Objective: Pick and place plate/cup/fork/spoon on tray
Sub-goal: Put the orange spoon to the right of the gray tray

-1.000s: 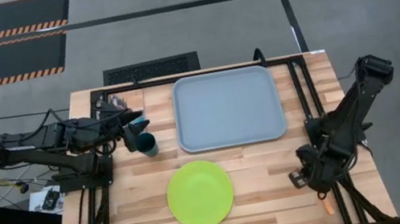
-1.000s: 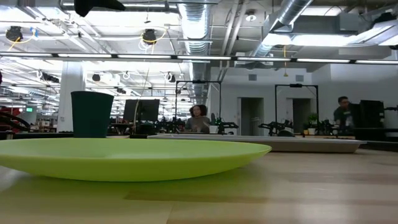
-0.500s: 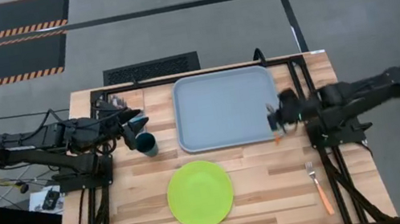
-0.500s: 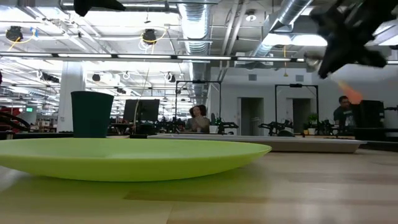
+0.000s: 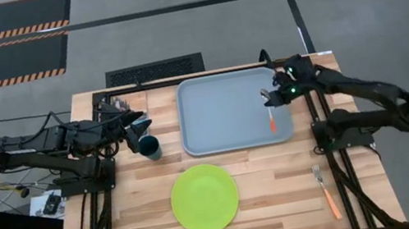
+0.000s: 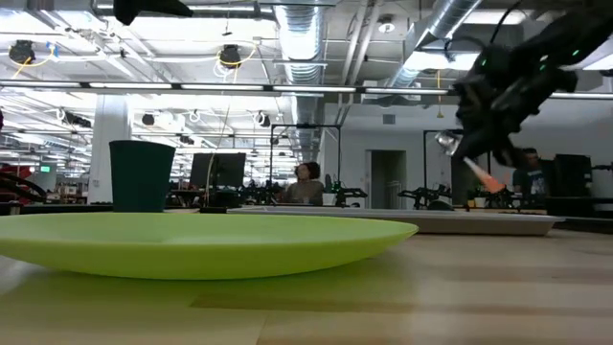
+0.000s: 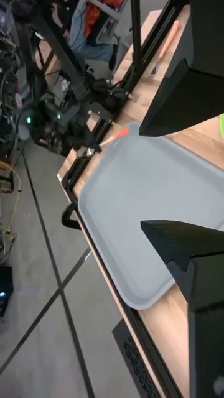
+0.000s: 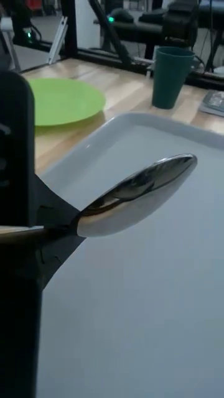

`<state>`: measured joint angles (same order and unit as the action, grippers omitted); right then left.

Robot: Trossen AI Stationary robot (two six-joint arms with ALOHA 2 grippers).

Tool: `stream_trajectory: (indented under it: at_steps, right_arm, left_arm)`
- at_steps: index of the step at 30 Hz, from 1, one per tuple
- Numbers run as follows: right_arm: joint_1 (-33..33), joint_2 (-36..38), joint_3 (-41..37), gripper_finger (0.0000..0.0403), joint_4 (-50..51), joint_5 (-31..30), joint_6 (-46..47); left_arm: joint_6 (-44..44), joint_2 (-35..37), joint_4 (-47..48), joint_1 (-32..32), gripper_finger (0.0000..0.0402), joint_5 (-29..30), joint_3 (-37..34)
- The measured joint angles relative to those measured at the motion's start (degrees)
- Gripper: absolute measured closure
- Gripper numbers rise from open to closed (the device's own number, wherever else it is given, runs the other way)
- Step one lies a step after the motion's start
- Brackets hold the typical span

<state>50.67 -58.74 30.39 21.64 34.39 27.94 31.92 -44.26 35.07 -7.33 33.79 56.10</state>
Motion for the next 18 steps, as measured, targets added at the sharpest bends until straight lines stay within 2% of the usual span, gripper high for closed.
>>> stream_trajectory:
  at_steps: [4,10,18]
  right_arm:
    - [2.19,-7.35,0.09,0.0395,-5.31,2.1,-2.26]
    - [3.71,-16.14,0.07,0.0395,-6.3,1.67,-5.45]
    - [6.9,-20.27,0.07,0.039,-9.43,0.74,-4.55]
  left_arm:
    - [-0.15,0.0,0.06,0.0,0.0184,0.01,0.0]
    - [-0.56,0.01,0.24,-0.02,0.0184,-0.07,0.0]
    - [-0.64,0.01,0.24,-0.02,0.0184,-0.32,0.0]
